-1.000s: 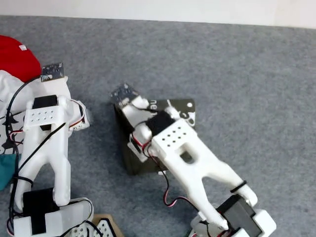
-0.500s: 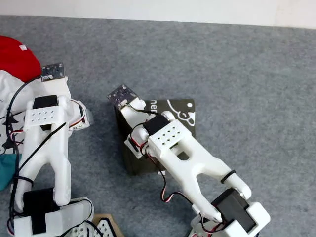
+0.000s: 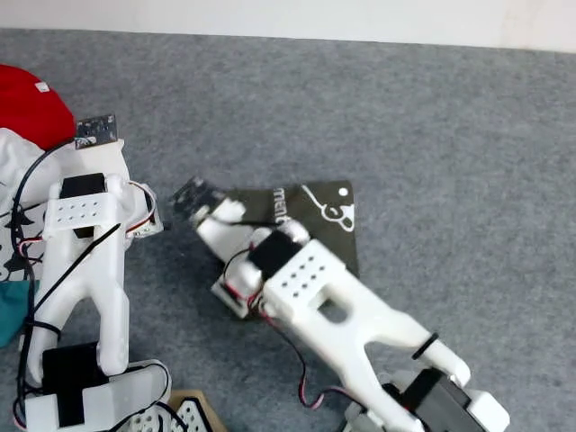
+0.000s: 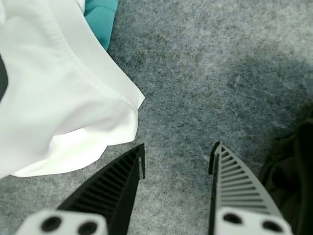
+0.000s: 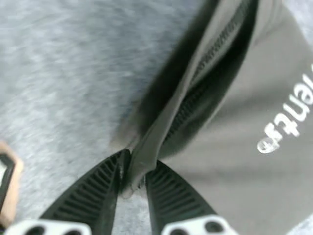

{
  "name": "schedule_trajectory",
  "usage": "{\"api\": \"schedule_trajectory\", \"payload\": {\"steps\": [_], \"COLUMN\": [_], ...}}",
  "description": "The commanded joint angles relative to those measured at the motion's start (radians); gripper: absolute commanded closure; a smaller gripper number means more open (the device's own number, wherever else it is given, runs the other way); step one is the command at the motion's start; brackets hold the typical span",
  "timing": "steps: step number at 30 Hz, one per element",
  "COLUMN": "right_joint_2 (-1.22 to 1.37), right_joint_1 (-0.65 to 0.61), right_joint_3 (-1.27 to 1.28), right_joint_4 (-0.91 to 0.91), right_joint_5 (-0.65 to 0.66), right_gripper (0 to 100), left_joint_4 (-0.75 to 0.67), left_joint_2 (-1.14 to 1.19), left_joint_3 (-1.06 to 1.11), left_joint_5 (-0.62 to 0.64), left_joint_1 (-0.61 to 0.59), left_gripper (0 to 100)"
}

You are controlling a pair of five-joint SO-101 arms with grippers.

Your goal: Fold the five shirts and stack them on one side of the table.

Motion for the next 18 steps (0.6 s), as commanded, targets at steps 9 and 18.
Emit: {"api": "schedule_trajectory", "payload": {"steps": [9,18], "right_joint_2": [0.104,0.116], "right_joint_1": [-0.071,0.01], "right_joint_3": [0.064,-0.154], "right_joint_4": [-0.104,0.196], "right_joint_5": [0.012,0.144], "right_gripper": [93.9,63.4], "left_joint_4": [-0.012,-0.068], "left_joint_2": [-0.004,-0.004], "left_joint_3": [-0.002,0.03], "left_joint_5": [0.011,0.011], "left_joint_1": [-0.008,-0.008], "left_gripper": [77,77]}}
